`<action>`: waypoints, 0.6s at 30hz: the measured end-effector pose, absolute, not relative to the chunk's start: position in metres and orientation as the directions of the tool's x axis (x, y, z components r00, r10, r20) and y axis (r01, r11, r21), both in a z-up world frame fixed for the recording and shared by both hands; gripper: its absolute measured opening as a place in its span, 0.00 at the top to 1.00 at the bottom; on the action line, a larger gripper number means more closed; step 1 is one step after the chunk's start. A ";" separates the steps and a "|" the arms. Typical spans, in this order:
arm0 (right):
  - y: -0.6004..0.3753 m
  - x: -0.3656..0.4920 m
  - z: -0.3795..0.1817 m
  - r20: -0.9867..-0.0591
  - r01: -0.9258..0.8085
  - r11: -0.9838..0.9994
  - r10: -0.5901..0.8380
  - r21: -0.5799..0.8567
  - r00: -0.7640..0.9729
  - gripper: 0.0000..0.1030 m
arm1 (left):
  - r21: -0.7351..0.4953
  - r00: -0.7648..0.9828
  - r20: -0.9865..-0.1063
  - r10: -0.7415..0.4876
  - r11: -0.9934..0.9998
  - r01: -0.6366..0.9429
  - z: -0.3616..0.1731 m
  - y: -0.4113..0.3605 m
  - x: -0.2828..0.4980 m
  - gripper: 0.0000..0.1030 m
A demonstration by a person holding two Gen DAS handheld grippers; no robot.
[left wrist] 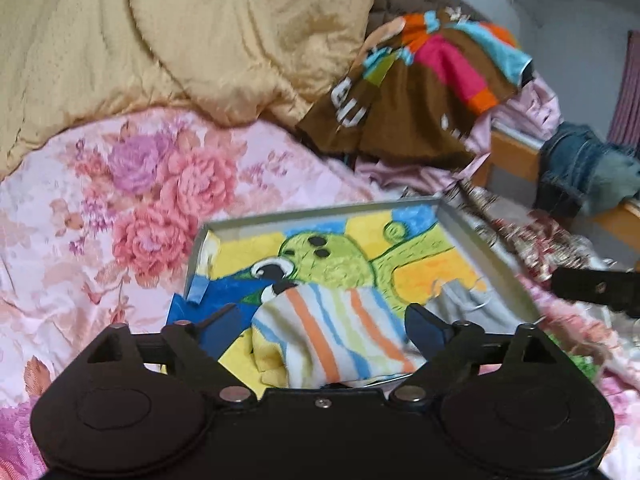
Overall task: Organize soft objects
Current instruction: 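Open both tools to drop the cloth and mask into the tray, then move both tools back toward the remaining items on the bed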
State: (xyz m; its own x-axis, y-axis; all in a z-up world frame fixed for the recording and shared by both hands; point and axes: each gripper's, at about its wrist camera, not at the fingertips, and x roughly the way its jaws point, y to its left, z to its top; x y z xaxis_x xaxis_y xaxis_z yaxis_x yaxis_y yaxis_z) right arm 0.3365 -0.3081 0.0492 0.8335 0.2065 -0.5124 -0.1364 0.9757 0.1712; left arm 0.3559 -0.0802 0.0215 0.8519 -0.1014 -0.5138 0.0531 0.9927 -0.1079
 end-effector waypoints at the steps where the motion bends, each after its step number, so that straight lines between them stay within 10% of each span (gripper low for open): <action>1: -0.307 0.332 0.049 -0.512 -0.138 0.976 0.207 0.169 0.834 0.00 | -0.109 0.857 -0.504 -0.106 0.992 0.059 0.025 -0.080 0.351 0.12; 18: -0.288 0.231 0.049 -0.456 -0.136 0.974 0.206 0.182 0.866 0.00 | -0.096 0.921 -0.380 -0.088 0.994 0.055 0.061 -0.073 0.245 0.01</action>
